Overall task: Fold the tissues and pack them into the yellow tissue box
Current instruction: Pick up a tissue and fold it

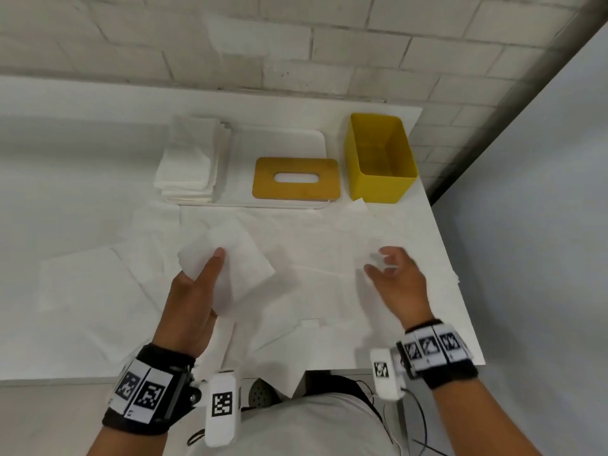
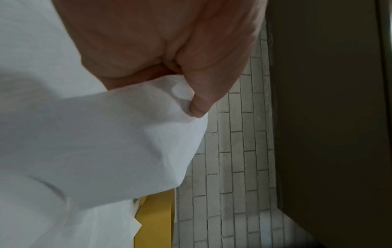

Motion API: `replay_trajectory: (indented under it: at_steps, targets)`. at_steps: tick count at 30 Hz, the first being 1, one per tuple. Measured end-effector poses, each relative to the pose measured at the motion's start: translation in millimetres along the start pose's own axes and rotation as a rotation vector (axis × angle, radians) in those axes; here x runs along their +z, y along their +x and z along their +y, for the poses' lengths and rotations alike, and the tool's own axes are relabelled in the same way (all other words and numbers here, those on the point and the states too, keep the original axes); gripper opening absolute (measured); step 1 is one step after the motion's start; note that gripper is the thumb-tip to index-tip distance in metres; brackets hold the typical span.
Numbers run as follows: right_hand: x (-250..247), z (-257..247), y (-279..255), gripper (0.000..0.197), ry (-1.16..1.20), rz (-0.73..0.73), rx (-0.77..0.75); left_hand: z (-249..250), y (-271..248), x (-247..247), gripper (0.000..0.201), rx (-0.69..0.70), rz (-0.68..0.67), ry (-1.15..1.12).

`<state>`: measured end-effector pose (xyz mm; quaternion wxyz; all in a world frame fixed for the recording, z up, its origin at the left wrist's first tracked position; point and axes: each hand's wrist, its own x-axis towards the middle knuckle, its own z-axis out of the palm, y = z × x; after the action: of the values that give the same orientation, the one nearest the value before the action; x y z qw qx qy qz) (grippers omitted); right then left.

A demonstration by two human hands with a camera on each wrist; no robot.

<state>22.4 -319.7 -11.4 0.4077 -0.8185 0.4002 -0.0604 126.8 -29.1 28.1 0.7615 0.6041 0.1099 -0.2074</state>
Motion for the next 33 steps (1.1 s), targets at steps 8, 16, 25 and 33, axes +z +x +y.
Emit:
replay_trajectory:
  at_steps: [8,16,25,33]
  targets:
    - [2.1,2.7,54.6,0.058,0.012,0.031,0.201,-3.9,-9.5,-2.5,0.023,-0.026,-0.001,-0.007]
    - [-12.6,-9.2,49.2,0.007,0.206,0.018,-0.013,3.0,-15.4,-7.6,0.028,0.007,0.012,-0.011]
    - [-85.7,-106.4,-17.4,0.011,0.58,-0.375,-0.329,33.8,-15.8,8.6,0.017,0.112,-0.025,0.043]
    - [-99.3,-140.8,-41.8,0.016,0.721,-0.482,-0.332,56.4,-14.9,20.5,0.018,0.199,-0.058,0.063]
